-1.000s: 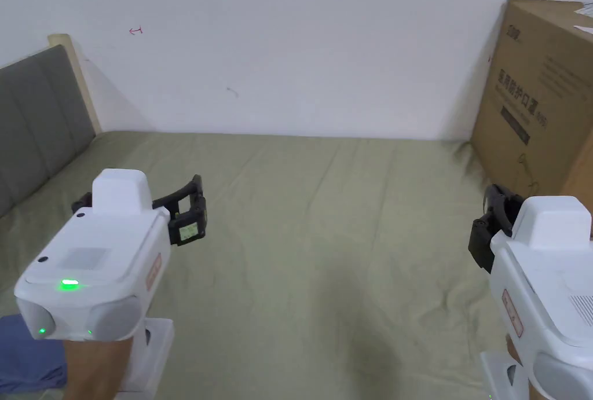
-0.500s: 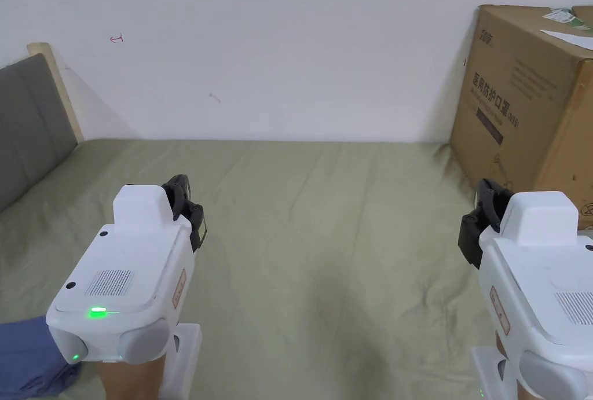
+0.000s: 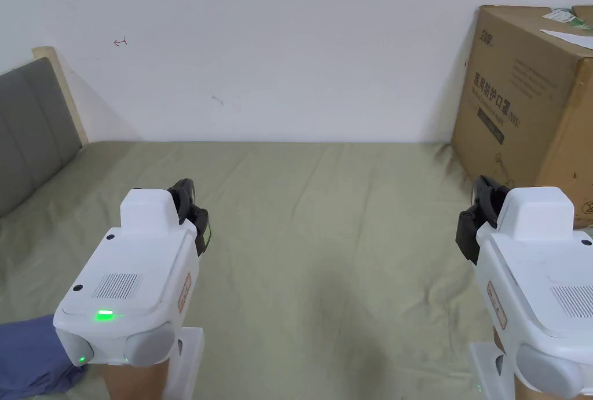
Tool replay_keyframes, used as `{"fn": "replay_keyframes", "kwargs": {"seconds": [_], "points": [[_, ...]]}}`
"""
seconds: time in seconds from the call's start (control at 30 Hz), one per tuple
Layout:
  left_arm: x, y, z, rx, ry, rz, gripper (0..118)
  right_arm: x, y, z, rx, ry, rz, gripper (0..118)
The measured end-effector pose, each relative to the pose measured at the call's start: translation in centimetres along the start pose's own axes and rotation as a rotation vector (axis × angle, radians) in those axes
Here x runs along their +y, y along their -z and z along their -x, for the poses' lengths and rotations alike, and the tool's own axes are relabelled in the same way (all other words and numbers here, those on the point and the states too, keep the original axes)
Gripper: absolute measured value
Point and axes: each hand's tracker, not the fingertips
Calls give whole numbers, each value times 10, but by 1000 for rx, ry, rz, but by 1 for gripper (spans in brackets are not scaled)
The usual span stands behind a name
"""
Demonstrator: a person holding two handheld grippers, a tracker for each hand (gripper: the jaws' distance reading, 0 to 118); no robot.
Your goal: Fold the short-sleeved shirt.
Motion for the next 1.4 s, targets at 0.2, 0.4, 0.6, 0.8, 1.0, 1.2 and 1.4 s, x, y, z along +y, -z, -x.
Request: {"fn": "replay_keyframes", "kwargs": {"seconds": [0.2, 0.4, 0.6, 0.8, 1.0, 1.2, 1.4], "points": [[1, -3, -2, -3, 11, -5, 0, 2, -2, 1, 0, 1, -3, 1], [1, -6, -2, -6, 19, -3, 0, 4, -5, 1, 0, -2, -8, 1], [2, -7, -2, -9, 16, -3, 0, 4, -6, 2, 2, -1, -7, 1], [2, -8, -2, -8, 19, -1, 0, 5, -6, 2, 4, 0, -8, 1], [1, -8, -1, -10, 18, 0, 0, 5, -6, 3, 5, -8, -8, 1], [1, -11, -2, -3, 26, -16, 6, 5, -6, 4, 3, -11, 3, 5], [0, -10, 0, 4, -5, -12, 74, 2, -4, 4, -14, -2, 26, 87]]}}
